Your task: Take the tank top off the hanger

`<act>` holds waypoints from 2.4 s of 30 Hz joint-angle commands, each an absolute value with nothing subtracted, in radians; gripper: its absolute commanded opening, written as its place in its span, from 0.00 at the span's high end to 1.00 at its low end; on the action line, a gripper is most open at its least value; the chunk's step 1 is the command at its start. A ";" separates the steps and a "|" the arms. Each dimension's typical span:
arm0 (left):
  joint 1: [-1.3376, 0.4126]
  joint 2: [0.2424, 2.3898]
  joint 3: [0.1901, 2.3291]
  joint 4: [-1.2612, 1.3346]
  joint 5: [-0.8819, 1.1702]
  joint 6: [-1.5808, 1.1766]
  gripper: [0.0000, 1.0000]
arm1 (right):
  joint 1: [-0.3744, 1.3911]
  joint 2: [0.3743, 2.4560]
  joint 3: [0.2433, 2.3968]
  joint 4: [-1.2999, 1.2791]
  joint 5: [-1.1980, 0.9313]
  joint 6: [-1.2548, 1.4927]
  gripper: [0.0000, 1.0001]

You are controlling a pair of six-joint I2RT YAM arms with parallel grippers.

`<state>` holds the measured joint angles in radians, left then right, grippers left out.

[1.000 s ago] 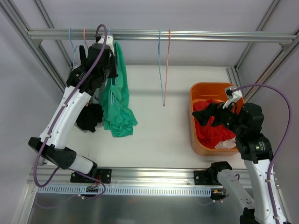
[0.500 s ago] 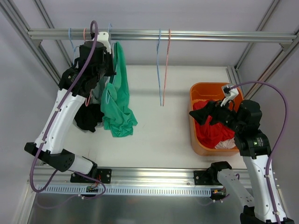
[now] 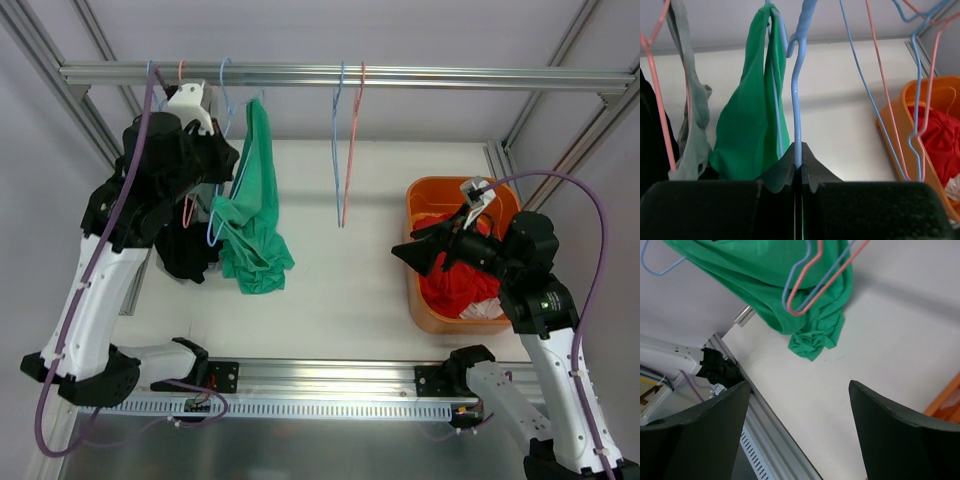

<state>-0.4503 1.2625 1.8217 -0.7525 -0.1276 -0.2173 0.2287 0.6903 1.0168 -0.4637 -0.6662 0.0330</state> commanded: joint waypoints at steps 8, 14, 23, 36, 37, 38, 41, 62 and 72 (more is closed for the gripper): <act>-0.449 1.006 1.643 -0.684 -0.039 -0.227 1.00 | 0.555 0.862 1.190 -0.322 -0.695 0.009 0.16; -0.449 0.824 1.467 -0.686 0.205 -0.285 1.00 | 0.836 1.029 1.261 -0.218 -0.477 -0.043 0.20; -0.449 0.549 1.281 -0.686 0.498 -0.405 1.00 | 0.971 1.279 1.408 -0.137 -0.186 -0.083 0.29; -0.449 0.495 1.243 -0.701 0.548 -0.433 1.00 | 0.979 1.358 1.457 -0.133 -0.137 -0.104 0.93; -0.449 0.497 1.243 -0.704 0.545 -0.431 1.00 | 0.980 1.342 1.453 -0.133 -0.130 -0.106 0.99; -0.449 0.502 1.244 -0.709 0.542 -0.426 1.00 | 0.979 1.335 1.442 -0.135 -0.123 -0.109 1.00; -0.449 0.502 1.250 -0.716 0.540 -0.417 1.00 | 0.980 1.313 1.434 -0.140 -0.071 -0.132 1.00; -0.448 0.502 1.451 -0.793 0.592 -0.385 1.00 | 0.841 1.387 1.577 -0.368 -0.111 -0.163 1.00; -0.448 0.549 1.139 0.309 0.569 -0.410 1.00 | 0.873 1.049 1.398 -0.360 -0.446 -0.028 1.00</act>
